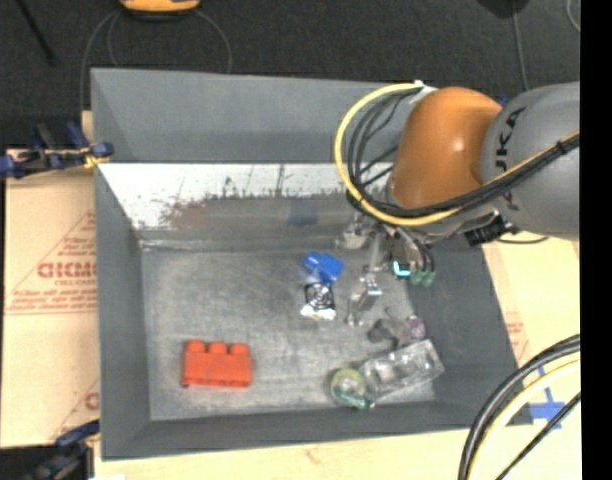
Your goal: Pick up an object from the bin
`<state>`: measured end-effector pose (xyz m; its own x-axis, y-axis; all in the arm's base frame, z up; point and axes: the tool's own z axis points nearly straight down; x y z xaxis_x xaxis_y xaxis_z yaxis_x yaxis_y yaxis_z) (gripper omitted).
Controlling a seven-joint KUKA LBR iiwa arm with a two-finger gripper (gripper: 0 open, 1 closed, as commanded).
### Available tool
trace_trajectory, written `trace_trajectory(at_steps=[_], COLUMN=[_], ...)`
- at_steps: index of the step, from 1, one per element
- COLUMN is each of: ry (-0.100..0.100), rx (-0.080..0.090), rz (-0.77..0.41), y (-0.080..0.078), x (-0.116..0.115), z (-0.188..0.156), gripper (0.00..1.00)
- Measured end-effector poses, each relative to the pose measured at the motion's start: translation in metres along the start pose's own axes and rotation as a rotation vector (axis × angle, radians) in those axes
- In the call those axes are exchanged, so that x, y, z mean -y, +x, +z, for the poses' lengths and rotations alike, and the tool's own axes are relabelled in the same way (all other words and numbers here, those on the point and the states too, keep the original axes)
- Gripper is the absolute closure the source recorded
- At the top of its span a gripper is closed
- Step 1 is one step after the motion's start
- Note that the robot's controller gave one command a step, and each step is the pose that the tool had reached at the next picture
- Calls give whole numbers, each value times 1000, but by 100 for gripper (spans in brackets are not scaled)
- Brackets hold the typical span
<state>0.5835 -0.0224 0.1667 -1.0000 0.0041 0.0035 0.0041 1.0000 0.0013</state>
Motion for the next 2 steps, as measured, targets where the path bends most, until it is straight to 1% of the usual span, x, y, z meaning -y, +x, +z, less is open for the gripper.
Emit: trace_trajectory(at_steps=[1, 2], ry=[3, 2], rx=[12, 10], rz=[-60, -59], y=[-28, -28], x=[8, 8], z=[72, 74], gripper=[0, 100])
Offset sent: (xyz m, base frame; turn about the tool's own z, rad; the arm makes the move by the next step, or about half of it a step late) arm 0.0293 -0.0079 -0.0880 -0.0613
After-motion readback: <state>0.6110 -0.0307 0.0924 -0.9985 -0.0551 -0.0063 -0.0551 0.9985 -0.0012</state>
